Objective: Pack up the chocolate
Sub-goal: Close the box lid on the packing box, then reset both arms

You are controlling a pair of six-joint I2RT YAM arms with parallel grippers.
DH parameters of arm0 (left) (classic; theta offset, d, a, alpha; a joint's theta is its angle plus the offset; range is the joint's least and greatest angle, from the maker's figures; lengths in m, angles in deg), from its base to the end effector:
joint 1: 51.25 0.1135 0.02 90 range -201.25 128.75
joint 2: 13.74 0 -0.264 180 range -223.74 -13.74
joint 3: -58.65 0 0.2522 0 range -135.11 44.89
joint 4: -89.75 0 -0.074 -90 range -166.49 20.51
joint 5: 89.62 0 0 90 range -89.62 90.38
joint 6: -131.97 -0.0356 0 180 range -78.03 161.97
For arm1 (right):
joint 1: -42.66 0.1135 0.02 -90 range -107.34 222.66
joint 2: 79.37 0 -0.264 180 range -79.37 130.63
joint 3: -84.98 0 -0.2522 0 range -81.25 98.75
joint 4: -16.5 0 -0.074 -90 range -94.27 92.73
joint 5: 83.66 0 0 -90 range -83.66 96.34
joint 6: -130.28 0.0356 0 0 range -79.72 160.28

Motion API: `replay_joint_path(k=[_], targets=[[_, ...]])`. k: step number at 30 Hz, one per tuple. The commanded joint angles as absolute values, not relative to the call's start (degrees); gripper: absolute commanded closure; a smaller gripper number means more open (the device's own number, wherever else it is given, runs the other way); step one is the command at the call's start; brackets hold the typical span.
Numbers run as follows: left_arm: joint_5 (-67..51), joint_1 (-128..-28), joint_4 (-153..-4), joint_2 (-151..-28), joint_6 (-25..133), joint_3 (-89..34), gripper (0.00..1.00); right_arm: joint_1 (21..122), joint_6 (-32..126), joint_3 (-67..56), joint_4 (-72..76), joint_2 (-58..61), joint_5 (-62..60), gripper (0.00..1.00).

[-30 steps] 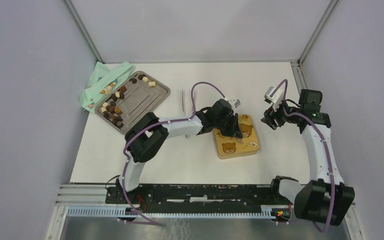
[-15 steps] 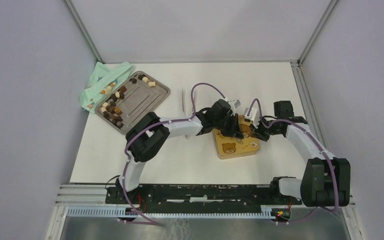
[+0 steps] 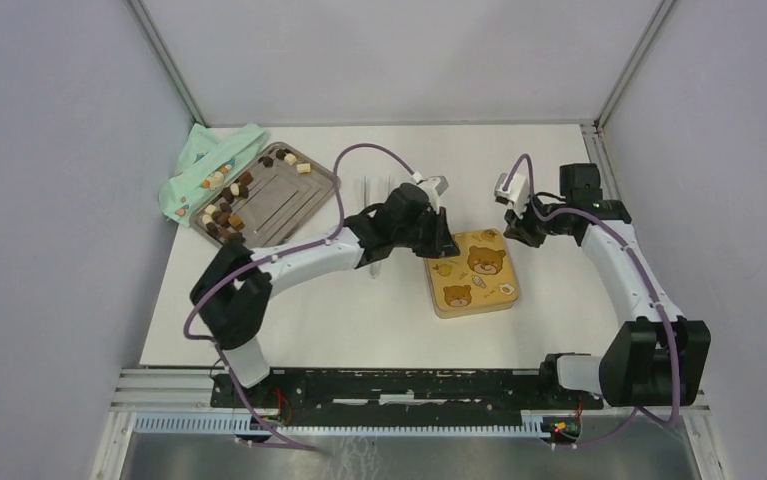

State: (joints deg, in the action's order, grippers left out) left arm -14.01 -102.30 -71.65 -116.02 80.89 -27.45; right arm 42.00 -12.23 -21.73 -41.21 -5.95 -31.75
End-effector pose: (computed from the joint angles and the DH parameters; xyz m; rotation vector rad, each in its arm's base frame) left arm 0.2493 -0.3224 0.2393 0.4107 2.3675 -1.1006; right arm 0.2514 0.0191 0.2796 -1.2248 1.9902 0.4179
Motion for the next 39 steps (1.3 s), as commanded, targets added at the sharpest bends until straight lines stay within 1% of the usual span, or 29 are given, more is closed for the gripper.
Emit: replay_joint_path(k=[1,4,8,11,13,15,16,17,18,19,20,21,23,25,26,28,31,33,34,35,36,39], targets=[[-9.04,-101.79,-70.12,-110.54,78.37,-21.25,0.87,46.09,-5.46,-22.91,-36.2,-0.42,-28.26,0.8],[-11.8,-101.82,-73.83,-112.46,80.68,-17.64,0.87,48.01,-2.73,-25.05,-33.57,5.63,-21.32,0.81],[-14.7,-101.9,-77.14,-118.67,82.45,-16.46,0.88,48.45,-1.25,-25.74,-34.21,12.52,-14.1,0.81],[-16.15,-101.98,-78.78,-121.51,82.11,-16.88,0.88,47.92,-1.93,-25.2,-35.12,9.56,-14.52,0.8],[-14.05,-102.03,-77.33,-118.49,80.37,-17.32,0.88,47.31,-2.16,-23.0,-35.69,5.13,-15.03,0.76],[-9.72,-101.93,-73.73,-113.17,77.26,-18.6,0.87,46.29,-2.57,-19.39,-36.26,0.58,-15.18,0.61],[-7.11,-101.96,-71.87,-109.98,75.44,-19.51,0.85,45.51,-2.61,-17.3,-36.29,-1.65,-15.21,0.52],[-4.36,-101.97,-69.72,-106.62,73.04,-20.37,0.79,44.82,-2.63,-15.43,-36.16,-3.42,-15.37,0.41],[-1.62,-102.01,-68.54,-102.83,71.86,-21.01,0.73,43.87,-1.71,-13.25,-35.52,-5.61,-15.43,0.32],[0.99,-101.99,-67.59,-99.2,69.79,-21.45,0.65,43.06,0.4,-11.92,-34.17,-7.24,-15.5,0.21],[3.62,-101.95,-67.07,-95.25,68.48,-21.54,0.54,41.07,4.56,-10.89,-31.91,-9.36,-15.01,0.04],[5.95,-101.97,-66.87,-91.56,67.51,-21.29,0.44,39.91,9.05,-10.46,-28.79,-11.51,-13.17,0.02],[9.57,-101.91,-66.43,-84.18,66.02,-20.72,0.24,39.67,17.51,-10.62,-23.69,-15.74,-6.42,0.02],[11.92,-101.86,-64.58,-78.56,64.67,-21.12,0.13,39.67,20.21,-10.51,-21.47,-19.66,-4.89,0.02],[12.65,-101.87,-63.2,-76.33,64.1,-21.69,0.11,39.67,21.36,-10.22,-20.87,-21.2,-4.72,0.02],[13.94,-101.88,-59.18,-72.99,63.02,-23.79,0.1,39.67,23.73,-9.15,-20.15,-24.3,-5.12,0.02],[15.65,-101.88,-52.67,-69.71,62.46,-27.2,0.1,39.67,31.39,-9.3,-17.11,-29.32,-2.06,0.02],[17.54,-101.9,-49.6,-67.29,62.49,-28.29,0.09,39.67,32.83,-8.09,-17.21,-31.33,-1.41,0.02],[18.92,-101.88,-47.78,-66.3,62.76,-28.58,0.07,39.67,33.14,-7.54,-17.68,-31.86,-1.14,0.02],[20.56,-101.86,-46.69,-65.22,63.2,-28.78,0.02,39.67,33.39,-6.73,-18.39,-32.33,-1.23,0.02],[21.69,-101.85,-45.94,-64.24,63.52,-28.84,0.01,39.67,33.51,-5.74,-19.47,-32.43,-1.72,0.02],[22.95,-101.87,-44.94,-61.46,63.75,-28.73,0.0,39.67,33.29,-4.89,-20.38,-32.87,-2.54,0.02]])
